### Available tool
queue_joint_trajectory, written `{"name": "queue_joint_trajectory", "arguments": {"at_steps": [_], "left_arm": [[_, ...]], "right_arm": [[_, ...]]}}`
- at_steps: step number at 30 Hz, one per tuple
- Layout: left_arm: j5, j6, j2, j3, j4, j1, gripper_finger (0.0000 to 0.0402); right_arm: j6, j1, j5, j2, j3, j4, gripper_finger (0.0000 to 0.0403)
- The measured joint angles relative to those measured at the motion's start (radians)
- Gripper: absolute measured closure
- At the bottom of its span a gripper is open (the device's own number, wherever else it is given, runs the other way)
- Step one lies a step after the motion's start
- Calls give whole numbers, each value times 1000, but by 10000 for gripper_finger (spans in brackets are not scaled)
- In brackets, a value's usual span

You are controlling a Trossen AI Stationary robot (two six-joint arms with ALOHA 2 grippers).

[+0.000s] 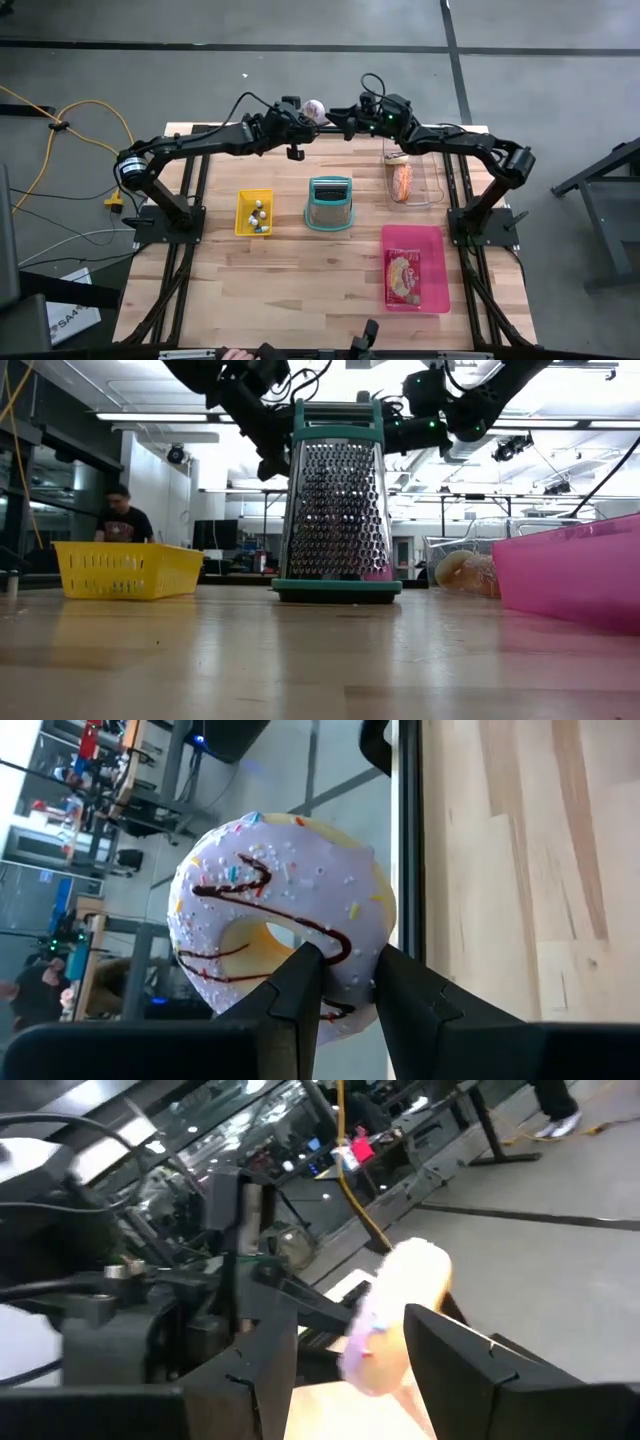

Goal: Pick & Place Food Item
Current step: Put the purple donut into the transparent bin

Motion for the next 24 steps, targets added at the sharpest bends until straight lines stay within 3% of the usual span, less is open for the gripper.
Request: {"name": "queue_joint_trajectory", "arguments": {"at_steps": [6, 24], "left_arm": [[-1, 10, 0, 0, 4, -10, 319], [8, 13, 0, -1, 44, -42, 319]], "right_arm": [[-23, -1, 58, 0, 0, -80, 229], [-20, 38, 47, 0, 0, -69, 229]]}}
